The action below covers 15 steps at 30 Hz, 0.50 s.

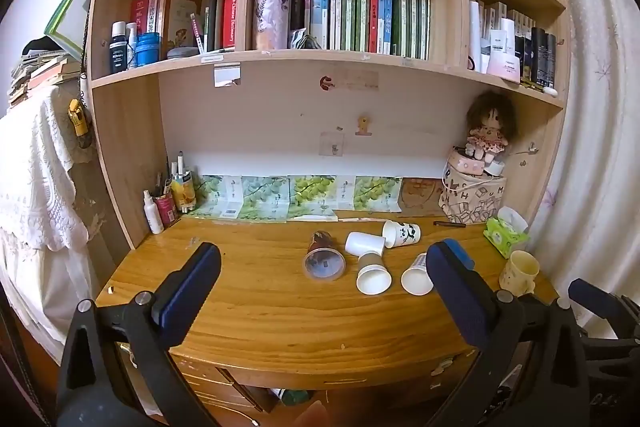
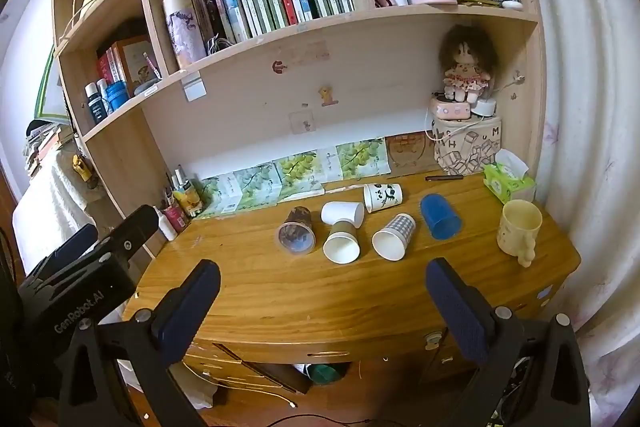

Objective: Flip cup upright
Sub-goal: 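Move the left tool toward the upside-down red-brown printed paper cup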

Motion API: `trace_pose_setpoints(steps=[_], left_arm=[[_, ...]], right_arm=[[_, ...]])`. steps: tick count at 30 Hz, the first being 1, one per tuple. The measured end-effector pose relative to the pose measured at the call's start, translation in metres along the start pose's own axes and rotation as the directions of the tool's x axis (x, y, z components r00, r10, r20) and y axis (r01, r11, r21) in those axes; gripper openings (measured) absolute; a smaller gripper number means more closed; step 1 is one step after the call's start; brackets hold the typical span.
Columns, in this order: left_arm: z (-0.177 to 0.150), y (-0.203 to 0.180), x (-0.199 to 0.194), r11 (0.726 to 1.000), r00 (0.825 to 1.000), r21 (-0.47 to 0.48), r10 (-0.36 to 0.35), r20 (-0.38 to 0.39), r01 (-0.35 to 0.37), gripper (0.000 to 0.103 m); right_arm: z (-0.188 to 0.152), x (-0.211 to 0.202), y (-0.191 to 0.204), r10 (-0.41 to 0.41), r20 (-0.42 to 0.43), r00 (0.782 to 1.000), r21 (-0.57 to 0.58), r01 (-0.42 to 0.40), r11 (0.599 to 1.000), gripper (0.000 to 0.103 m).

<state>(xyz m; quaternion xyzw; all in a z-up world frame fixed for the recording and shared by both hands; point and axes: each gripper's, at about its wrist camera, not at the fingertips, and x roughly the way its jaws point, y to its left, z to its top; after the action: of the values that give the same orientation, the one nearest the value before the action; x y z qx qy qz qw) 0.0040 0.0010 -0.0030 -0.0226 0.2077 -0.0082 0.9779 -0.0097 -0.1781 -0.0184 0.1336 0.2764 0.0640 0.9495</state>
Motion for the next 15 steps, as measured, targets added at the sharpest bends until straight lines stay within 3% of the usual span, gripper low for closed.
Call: trace_pose_setpoints(steps=[15], left_arm=[[-0.002,0.014,0.006,0.999,0.999,-0.018,-0.031,-0.029,0.031,0.103]], right_arm=[[-0.006,0.005,0.013,-0.012,-0.018,1.000,0.014,0.013,1.000,0.103]])
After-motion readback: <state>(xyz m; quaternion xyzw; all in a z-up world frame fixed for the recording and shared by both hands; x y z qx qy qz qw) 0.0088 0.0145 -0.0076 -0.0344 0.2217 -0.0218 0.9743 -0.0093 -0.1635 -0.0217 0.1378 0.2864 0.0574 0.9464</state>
